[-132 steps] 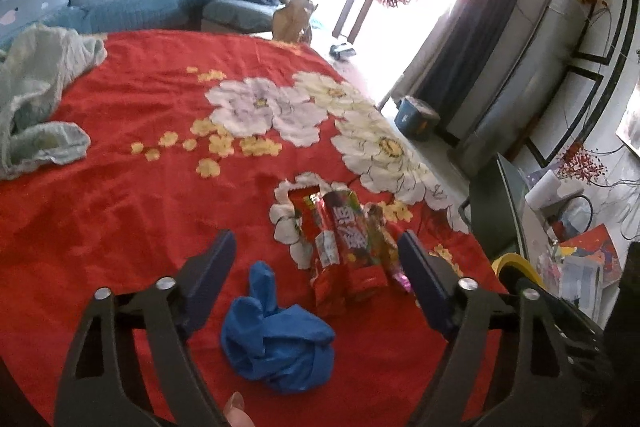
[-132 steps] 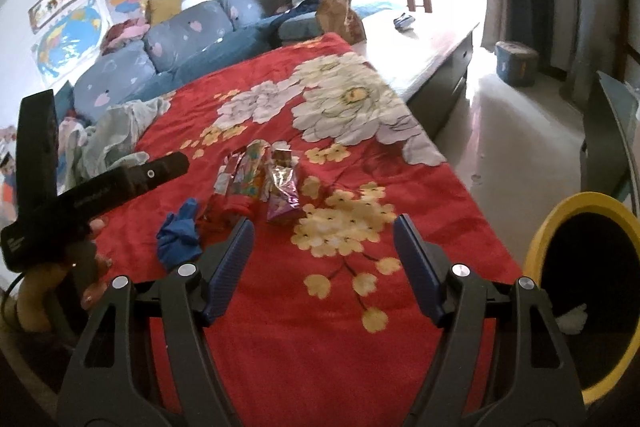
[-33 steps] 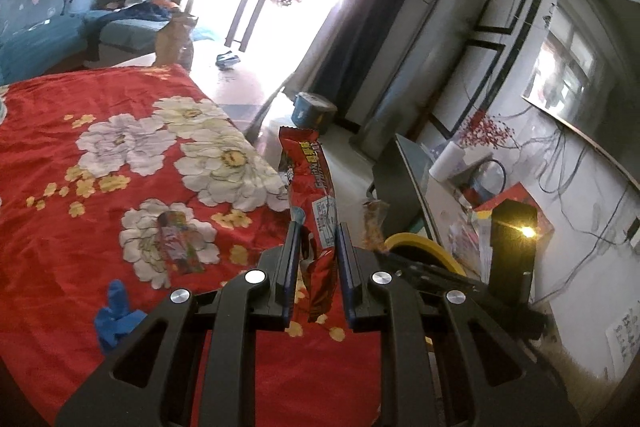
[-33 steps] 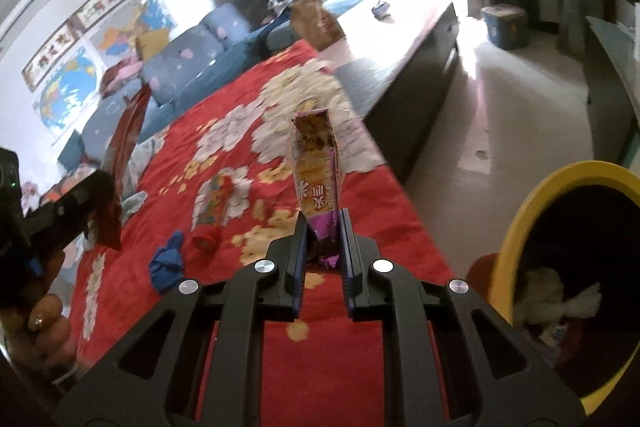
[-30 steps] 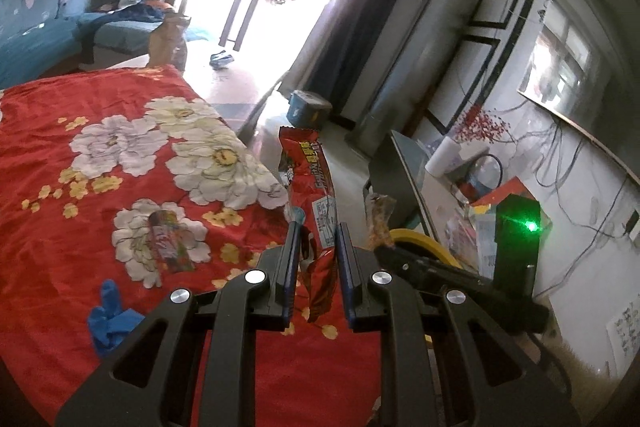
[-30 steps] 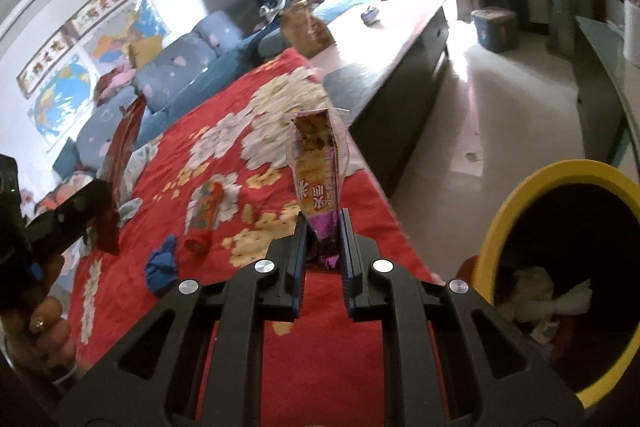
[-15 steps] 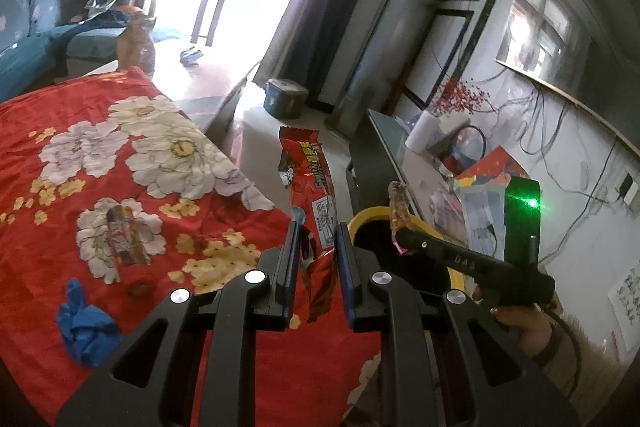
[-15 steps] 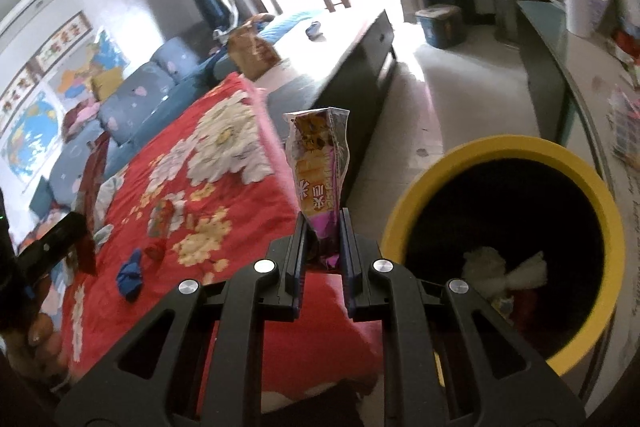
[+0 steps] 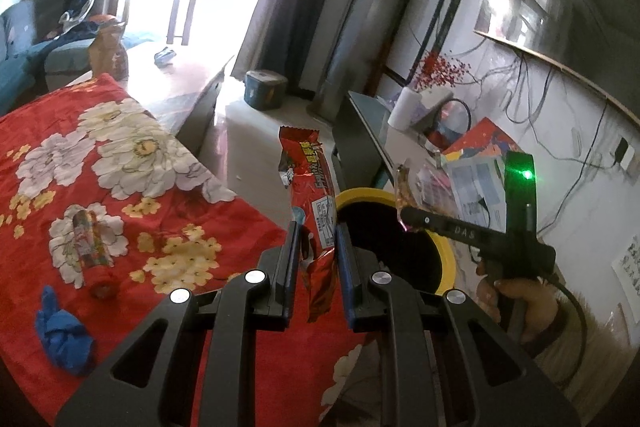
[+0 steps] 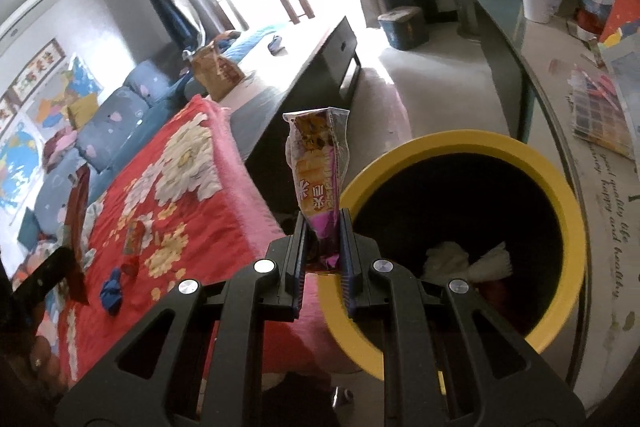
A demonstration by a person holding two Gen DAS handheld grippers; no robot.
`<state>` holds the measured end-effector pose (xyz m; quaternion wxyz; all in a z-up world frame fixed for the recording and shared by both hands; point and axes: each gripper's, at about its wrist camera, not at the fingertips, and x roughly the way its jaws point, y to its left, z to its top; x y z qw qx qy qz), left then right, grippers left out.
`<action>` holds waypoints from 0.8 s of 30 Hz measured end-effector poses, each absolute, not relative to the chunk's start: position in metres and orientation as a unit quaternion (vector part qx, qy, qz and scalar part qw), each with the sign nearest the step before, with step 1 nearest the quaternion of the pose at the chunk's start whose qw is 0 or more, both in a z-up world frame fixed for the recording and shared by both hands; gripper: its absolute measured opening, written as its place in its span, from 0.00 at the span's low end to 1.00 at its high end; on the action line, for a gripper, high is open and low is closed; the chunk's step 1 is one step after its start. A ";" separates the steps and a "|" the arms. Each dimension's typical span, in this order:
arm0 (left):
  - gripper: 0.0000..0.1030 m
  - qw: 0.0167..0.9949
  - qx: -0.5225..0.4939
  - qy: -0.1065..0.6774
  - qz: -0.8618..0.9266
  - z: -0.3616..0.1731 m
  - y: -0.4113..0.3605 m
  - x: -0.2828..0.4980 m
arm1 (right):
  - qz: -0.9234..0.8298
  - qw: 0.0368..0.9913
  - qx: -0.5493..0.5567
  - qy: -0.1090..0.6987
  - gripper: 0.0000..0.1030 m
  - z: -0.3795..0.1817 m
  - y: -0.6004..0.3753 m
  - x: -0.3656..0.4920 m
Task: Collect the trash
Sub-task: 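Carry the red chip bag with the left tool while the right tool carries the wrapper to the bin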
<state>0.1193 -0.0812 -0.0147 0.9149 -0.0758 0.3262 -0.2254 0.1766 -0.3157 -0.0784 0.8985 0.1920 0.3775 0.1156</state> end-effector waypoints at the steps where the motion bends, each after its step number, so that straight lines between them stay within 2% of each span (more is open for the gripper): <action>1: 0.17 0.914 -0.071 0.327 -0.227 -0.016 -0.085 0.119 | 0.114 0.898 0.193 0.378 0.10 -0.079 -0.317 0.176; 24: 0.17 0.894 -0.006 0.357 -0.272 -0.039 -0.160 0.124 | 0.042 0.886 0.219 0.406 0.10 -0.110 -0.367 0.180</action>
